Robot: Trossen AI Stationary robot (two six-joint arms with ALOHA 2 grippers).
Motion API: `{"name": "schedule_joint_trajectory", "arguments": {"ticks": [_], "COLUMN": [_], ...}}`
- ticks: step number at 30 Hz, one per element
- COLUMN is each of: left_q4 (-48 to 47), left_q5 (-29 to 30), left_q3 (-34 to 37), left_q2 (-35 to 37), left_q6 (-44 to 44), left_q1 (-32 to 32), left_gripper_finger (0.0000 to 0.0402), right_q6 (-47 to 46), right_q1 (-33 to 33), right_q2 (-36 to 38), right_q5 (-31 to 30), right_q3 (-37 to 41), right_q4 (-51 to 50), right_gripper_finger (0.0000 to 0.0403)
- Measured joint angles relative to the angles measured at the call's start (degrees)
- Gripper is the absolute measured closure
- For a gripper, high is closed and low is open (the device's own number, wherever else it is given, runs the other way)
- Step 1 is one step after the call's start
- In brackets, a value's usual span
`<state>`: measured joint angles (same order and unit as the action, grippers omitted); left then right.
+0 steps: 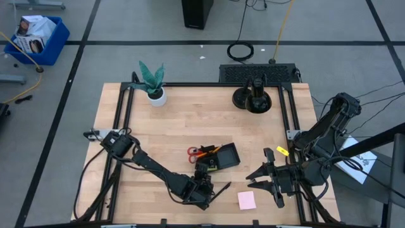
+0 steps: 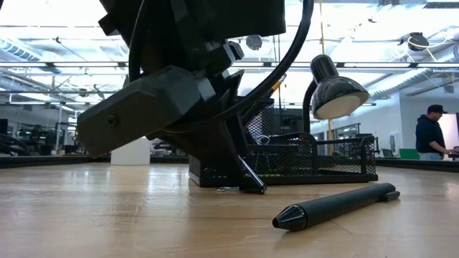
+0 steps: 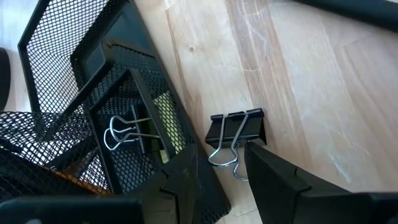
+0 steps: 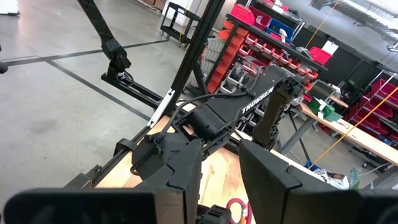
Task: Pick and place office supplies into organizer
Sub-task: Put the left black binder clip into the black desk organizer
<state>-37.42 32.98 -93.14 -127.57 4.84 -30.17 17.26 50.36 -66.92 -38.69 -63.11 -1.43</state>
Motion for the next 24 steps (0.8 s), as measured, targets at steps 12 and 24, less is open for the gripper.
{"name": "schedule_joint_trajectory", "arguments": {"ticks": [12, 24], "left_q4": [0.76, 1.75], "left_q5": [0.04, 0.32], "left_q3": [0.00, 0.00], "left_q2": [0.00, 0.00], "left_q6": [-0.12, -1.31], "left_q1": [-0.39, -1.14], "left_gripper_finger": [0.0261, 0.0261], "right_q6": [0.00, -0.02], "right_q1": [0.00, -0.01], "right_q2": [0.01, 0.00], "right_q5": [0.00, 0.01], "right_q3": [0.00, 0.00], "right_q4": [0.02, 0.05], "right_gripper_finger": [0.0303, 0.0303]}}
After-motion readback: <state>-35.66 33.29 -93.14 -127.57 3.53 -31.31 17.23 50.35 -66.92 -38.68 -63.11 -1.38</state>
